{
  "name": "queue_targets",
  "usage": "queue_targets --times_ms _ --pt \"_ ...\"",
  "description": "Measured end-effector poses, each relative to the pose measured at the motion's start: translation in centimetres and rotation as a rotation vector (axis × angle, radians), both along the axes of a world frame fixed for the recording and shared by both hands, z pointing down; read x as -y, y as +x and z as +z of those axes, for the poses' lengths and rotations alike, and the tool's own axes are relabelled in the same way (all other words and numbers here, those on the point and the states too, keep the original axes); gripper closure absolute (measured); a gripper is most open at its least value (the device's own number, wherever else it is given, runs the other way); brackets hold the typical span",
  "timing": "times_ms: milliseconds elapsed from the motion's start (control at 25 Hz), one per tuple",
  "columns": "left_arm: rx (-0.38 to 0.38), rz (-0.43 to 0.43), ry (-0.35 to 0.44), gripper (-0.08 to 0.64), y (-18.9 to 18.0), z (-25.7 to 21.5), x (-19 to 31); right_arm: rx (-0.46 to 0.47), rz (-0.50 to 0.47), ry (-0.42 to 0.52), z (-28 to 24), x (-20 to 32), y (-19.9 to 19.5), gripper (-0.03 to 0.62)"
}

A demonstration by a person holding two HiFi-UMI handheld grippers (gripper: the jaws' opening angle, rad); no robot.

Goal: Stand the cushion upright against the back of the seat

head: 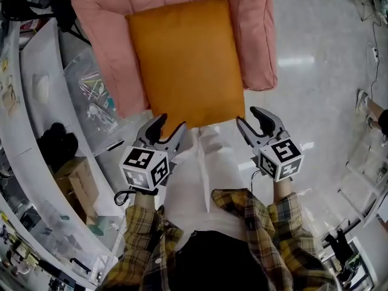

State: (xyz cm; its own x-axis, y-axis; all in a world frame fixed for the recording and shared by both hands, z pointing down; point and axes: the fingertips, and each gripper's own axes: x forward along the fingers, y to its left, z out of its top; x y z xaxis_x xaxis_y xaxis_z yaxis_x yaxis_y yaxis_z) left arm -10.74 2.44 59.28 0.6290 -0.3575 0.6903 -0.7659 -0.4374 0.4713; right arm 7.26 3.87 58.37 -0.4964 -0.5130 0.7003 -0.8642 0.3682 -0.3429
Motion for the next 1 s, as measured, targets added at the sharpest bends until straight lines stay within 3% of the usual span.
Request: queue_targets --times_ms 320,640,1000 --pt "0.105 -0.058 -0.119 0.267 -3.7 8.0 -0.6 -0.082 0.021 -0.145 9.7 -1.7 3.4 0.4" --pt "0.128 -0.095 -0.284 0.224 -5.8 14.1 -4.6 -0.053 0.009 -0.28 16.8 -4.1 4.6 0.4" --pt "0.225 -0.012 -0.382 0.213 -6.6 18.4 -7.8 -0.055 -0.037 -0.413 21.6 -6.9 5.2 0.382"
